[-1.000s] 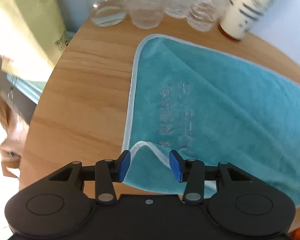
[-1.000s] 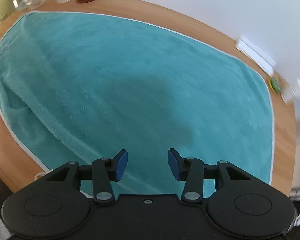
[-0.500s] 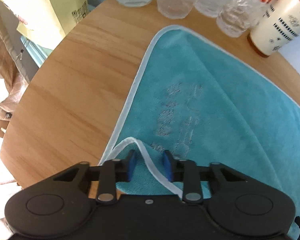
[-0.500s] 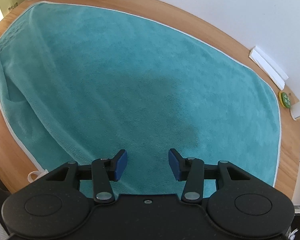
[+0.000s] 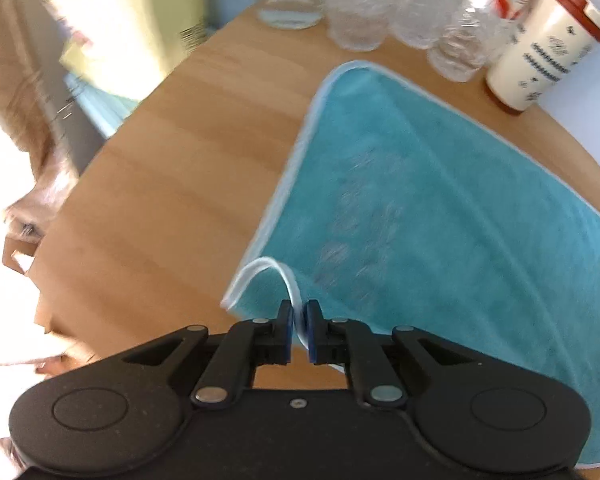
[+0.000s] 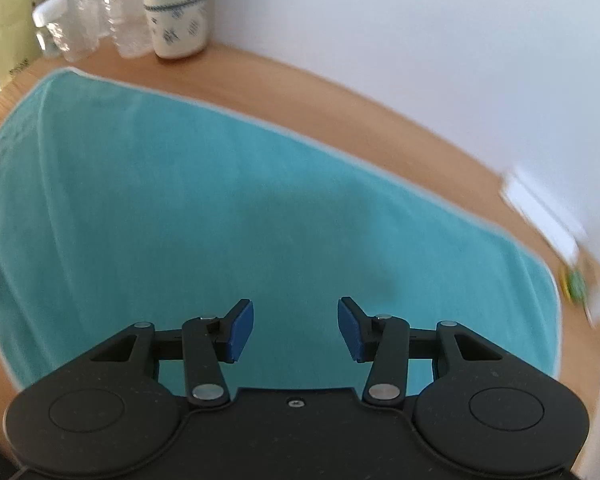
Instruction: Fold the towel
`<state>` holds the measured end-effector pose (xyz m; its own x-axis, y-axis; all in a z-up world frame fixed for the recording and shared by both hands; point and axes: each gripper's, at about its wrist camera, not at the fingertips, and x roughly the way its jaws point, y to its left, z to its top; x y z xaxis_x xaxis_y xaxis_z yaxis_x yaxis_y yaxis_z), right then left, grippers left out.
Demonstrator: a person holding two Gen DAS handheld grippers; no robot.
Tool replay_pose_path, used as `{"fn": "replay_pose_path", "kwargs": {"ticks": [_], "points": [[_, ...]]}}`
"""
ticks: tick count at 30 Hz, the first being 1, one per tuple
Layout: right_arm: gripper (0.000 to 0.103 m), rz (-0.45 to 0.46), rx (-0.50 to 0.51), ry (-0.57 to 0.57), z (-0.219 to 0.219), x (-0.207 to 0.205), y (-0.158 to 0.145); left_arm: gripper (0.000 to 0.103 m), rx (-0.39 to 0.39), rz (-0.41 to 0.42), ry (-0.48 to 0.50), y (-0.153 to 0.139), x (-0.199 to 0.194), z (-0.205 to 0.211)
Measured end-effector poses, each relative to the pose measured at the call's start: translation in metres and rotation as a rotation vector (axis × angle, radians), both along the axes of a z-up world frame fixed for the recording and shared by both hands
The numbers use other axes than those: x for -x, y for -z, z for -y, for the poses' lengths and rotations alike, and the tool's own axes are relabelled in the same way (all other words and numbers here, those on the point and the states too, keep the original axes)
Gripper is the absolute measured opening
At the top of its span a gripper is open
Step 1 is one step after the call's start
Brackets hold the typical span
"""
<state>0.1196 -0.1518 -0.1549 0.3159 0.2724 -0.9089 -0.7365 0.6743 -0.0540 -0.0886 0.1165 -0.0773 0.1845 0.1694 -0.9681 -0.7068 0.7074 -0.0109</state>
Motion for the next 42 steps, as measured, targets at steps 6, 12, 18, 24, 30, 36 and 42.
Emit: {"fn": "replay_pose_path", "kwargs": {"ticks": [6,12,18,24,30,36,42], "points": [[0.052,0.025,-0.029,-0.024,-0.038,-0.041,0.016,0.007,0.019,-0.064,-0.08,0.005,0.045,0.007],[0.069,-0.01,-0.048,0.037,-0.028,-0.068,0.02,0.008,-0.005,-0.118,-0.1,0.014,0.062,0.016],[0.068,0.037,-0.027,0.107,-0.029,-0.071,0.019,0.008,-0.053,-0.149,-0.086,0.017,0.057,0.009],[0.068,0.062,0.03,0.098,-0.036,-0.068,0.015,0.009,-0.096,-0.146,-0.054,0.01,0.049,-0.009],[0.067,0.089,0.046,0.125,-0.001,-0.046,-0.006,0.016,-0.187,-0.082,0.028,-0.006,0.013,-0.026],[0.068,0.036,0.055,0.243,0.061,-0.011,-0.018,0.022,-0.237,0.062,0.21,-0.005,-0.059,-0.031],[0.068,-0.021,0.125,0.334,0.093,0.027,-0.014,0.026,-0.26,0.148,0.347,0.014,-0.13,-0.033]]}}
